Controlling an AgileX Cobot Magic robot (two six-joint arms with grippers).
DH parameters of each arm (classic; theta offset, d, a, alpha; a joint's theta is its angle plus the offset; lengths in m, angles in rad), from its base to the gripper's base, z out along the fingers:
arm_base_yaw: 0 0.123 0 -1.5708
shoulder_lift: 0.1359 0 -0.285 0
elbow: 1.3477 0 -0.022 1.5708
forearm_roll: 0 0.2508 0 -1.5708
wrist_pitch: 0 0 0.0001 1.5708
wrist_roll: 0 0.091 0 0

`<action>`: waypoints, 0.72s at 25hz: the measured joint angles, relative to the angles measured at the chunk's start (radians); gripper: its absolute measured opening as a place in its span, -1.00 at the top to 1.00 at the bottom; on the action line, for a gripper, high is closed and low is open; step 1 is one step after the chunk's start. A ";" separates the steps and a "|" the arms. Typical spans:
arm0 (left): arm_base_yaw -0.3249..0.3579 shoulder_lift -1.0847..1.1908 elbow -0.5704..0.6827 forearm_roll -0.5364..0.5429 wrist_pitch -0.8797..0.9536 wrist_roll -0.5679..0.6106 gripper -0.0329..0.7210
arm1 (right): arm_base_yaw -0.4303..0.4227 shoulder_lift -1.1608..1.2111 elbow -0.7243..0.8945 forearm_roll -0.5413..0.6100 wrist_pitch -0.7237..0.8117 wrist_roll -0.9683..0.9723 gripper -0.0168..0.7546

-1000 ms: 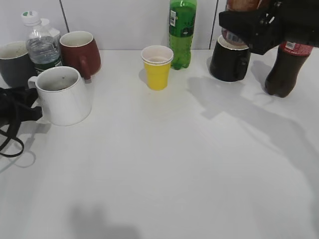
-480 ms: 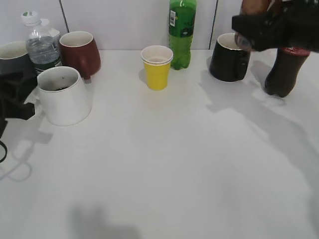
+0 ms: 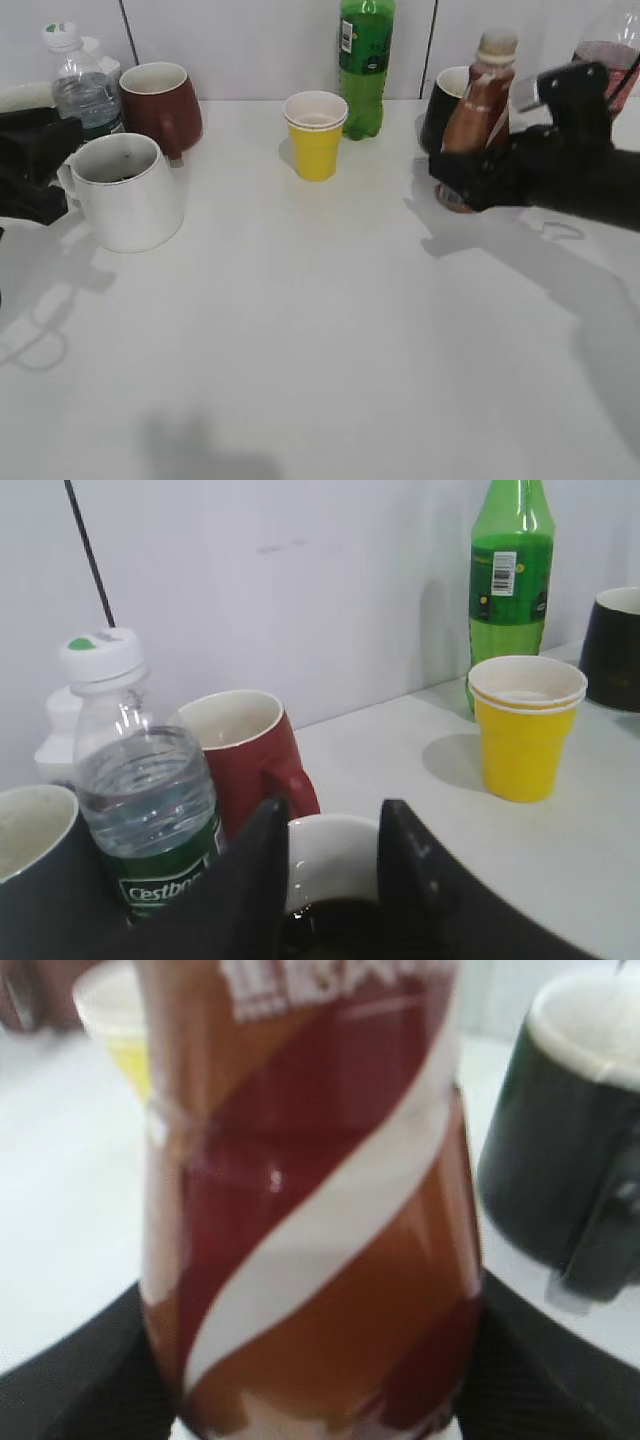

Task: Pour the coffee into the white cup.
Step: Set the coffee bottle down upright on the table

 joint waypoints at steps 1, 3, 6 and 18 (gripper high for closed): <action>0.000 -0.002 0.000 0.000 0.004 -0.002 0.28 | 0.000 0.032 0.000 0.010 -0.013 -0.031 -0.43; 0.000 -0.003 0.000 0.002 0.005 -0.005 0.28 | 0.000 0.078 0.000 0.040 -0.043 -0.097 -0.43; 0.000 -0.003 0.000 0.016 0.007 -0.005 0.28 | 0.000 0.132 0.000 0.098 -0.084 -0.196 -0.43; 0.000 -0.005 0.000 0.037 0.010 -0.005 0.28 | 0.000 0.204 0.000 0.183 -0.179 -0.331 -0.44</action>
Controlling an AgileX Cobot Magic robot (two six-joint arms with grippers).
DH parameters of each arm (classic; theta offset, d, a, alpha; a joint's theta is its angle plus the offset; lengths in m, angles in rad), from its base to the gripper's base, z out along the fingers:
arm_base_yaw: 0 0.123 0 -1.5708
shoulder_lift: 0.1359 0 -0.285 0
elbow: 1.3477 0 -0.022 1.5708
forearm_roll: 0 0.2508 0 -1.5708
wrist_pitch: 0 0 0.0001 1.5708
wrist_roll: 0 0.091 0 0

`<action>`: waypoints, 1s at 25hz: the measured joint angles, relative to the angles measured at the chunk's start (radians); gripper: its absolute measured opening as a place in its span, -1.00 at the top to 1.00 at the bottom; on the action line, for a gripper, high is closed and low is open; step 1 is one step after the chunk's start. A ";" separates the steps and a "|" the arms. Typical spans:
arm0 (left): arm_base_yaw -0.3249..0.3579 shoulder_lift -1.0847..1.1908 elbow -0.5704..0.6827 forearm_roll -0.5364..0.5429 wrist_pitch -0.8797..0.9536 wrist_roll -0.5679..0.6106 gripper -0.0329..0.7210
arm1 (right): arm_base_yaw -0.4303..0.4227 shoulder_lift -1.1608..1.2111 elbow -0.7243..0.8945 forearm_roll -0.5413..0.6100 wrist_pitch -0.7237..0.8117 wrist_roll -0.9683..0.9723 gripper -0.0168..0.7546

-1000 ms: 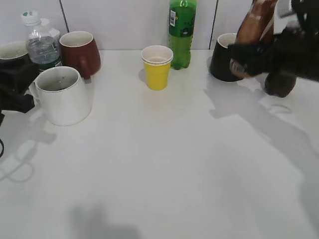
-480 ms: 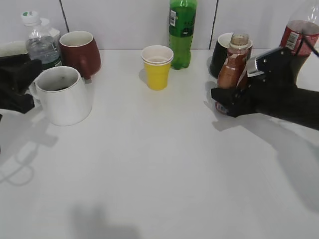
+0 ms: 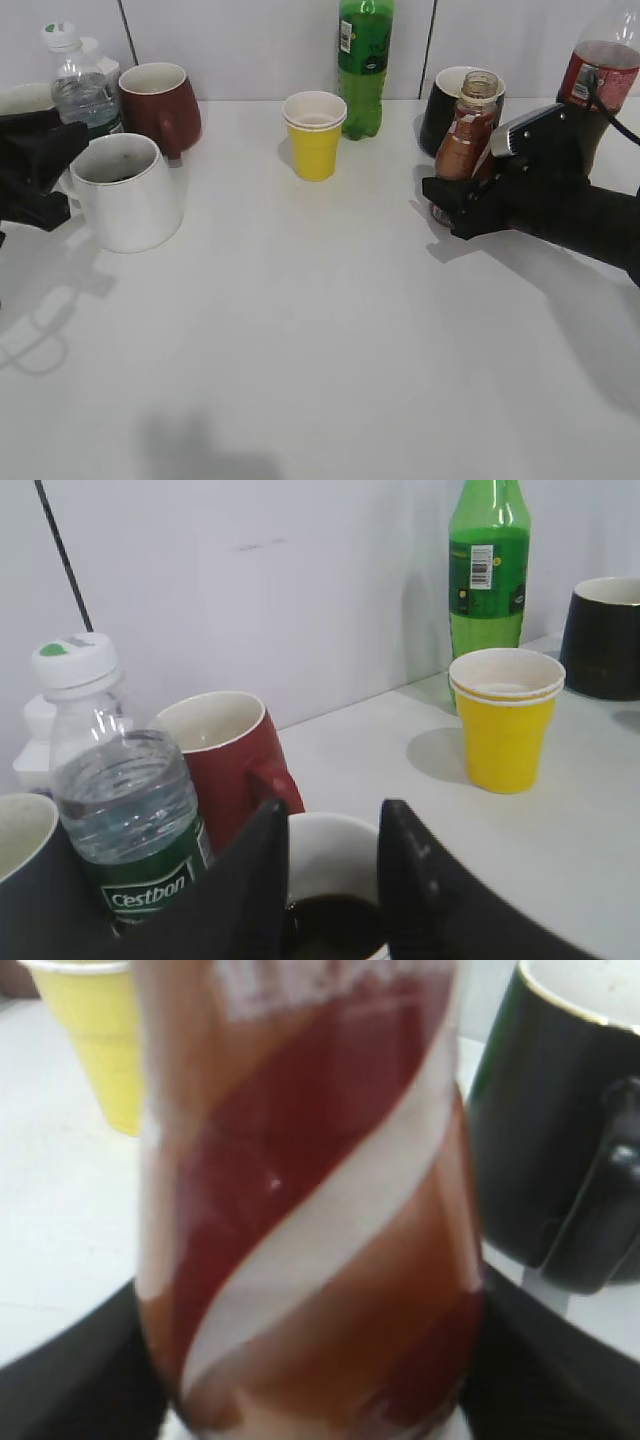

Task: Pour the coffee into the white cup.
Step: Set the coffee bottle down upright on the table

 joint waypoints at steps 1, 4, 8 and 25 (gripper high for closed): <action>0.000 -0.002 0.000 0.000 0.003 0.000 0.28 | 0.000 0.000 0.000 0.000 -0.001 0.003 -0.48; 0.000 -0.004 0.000 0.000 0.024 -0.001 0.27 | 0.000 0.000 0.000 0.000 -0.002 0.045 -0.68; 0.000 -0.005 0.000 0.000 0.066 -0.001 0.17 | 0.000 -0.008 0.029 0.000 -0.007 0.078 -0.74; -0.035 -0.032 -0.054 -0.007 0.447 -0.162 -0.11 | 0.000 -0.242 0.138 0.033 0.315 0.085 -0.71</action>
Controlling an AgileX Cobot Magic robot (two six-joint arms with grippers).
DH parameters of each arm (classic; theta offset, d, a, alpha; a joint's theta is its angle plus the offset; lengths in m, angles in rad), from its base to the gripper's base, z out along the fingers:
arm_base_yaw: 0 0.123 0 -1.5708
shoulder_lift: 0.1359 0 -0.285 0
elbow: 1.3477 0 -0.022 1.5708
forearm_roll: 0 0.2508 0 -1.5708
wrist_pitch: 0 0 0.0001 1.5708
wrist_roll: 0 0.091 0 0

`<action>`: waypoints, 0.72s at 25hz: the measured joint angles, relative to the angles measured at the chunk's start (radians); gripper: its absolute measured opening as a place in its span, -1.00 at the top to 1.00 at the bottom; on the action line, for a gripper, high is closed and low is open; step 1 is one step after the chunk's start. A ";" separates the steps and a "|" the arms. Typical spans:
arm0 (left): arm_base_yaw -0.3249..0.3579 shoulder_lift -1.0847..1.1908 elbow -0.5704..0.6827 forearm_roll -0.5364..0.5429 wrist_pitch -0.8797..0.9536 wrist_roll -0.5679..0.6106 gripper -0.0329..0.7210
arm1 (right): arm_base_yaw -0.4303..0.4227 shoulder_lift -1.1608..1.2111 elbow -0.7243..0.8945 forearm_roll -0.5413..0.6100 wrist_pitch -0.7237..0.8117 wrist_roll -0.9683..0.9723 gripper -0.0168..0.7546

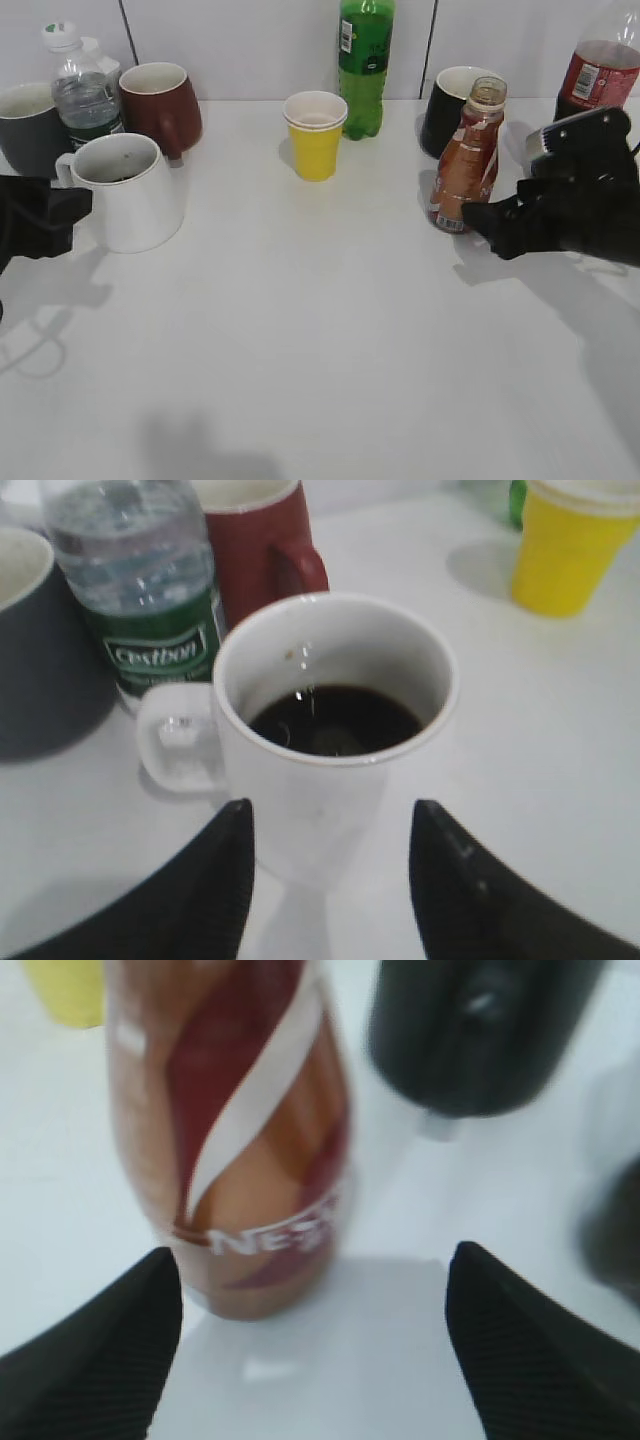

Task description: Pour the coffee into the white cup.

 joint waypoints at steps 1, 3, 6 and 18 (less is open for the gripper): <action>-0.018 -0.012 -0.016 -0.012 0.062 -0.002 -0.11 | 0.000 -0.025 0.000 0.000 0.029 0.001 -0.71; -0.055 -0.035 -0.055 -0.070 0.187 -0.003 -0.11 | 0.000 -0.096 0.000 0.002 0.102 0.013 -0.70; -0.106 -0.077 -0.113 -0.204 0.391 -0.007 -0.11 | 0.000 -0.191 -0.001 0.004 0.262 0.041 -0.68; -0.131 -0.303 -0.322 -0.408 0.962 -0.011 -0.11 | 0.125 -0.444 -0.100 0.111 0.828 0.202 -0.56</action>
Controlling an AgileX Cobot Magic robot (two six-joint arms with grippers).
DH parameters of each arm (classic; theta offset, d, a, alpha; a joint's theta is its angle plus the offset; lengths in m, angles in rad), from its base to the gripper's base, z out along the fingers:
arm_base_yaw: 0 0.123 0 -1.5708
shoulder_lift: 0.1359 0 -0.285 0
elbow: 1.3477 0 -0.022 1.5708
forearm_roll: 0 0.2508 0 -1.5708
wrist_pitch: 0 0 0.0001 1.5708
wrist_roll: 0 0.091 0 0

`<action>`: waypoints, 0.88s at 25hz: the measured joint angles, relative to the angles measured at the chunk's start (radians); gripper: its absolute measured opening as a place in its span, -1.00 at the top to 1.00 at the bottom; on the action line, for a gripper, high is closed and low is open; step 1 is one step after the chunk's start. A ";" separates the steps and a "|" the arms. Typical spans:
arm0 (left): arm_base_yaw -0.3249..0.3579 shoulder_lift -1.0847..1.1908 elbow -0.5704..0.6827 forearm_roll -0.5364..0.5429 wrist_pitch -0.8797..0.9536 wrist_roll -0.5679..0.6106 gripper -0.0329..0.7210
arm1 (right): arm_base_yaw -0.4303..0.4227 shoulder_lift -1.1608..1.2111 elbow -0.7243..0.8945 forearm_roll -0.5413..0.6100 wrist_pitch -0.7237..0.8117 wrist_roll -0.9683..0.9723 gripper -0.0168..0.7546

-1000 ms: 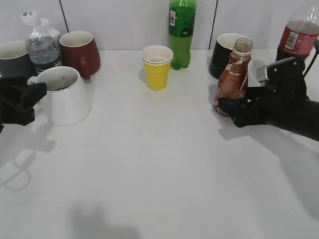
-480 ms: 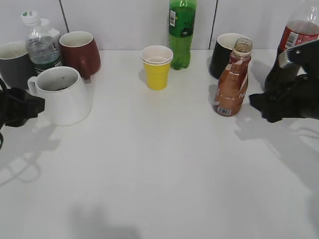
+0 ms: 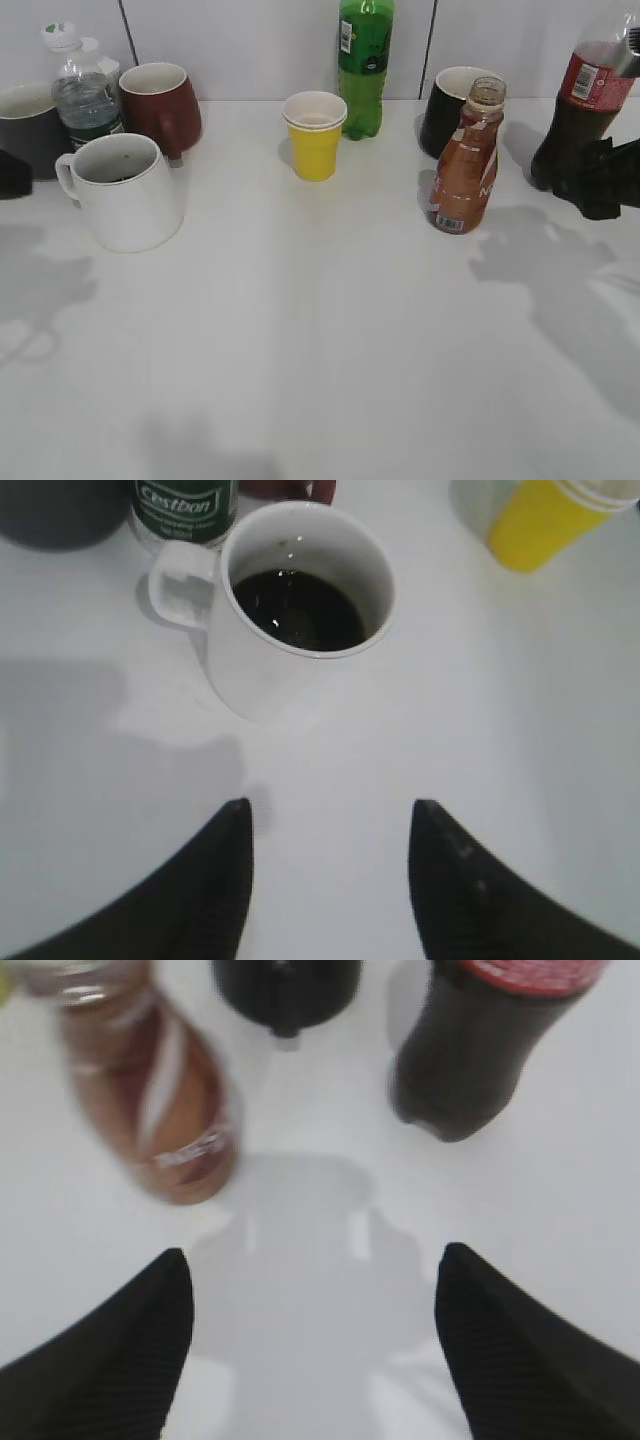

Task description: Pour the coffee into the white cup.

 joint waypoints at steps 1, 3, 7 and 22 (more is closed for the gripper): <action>-0.001 -0.025 -0.013 -0.001 0.034 0.000 -0.11 | 0.026 -0.022 -0.004 0.002 0.037 0.000 -0.56; -0.002 -0.076 -0.028 -0.001 0.085 0.019 -0.11 | 0.079 -0.074 -0.009 0.005 0.093 0.000 -0.56; -0.004 -0.191 -0.030 -0.001 0.193 0.105 -0.11 | 0.178 -0.223 -0.009 0.008 0.199 -0.014 -0.55; -0.005 -0.657 0.045 0.029 0.389 0.170 -0.11 | 0.237 -0.864 -0.008 0.163 0.657 -0.138 -0.54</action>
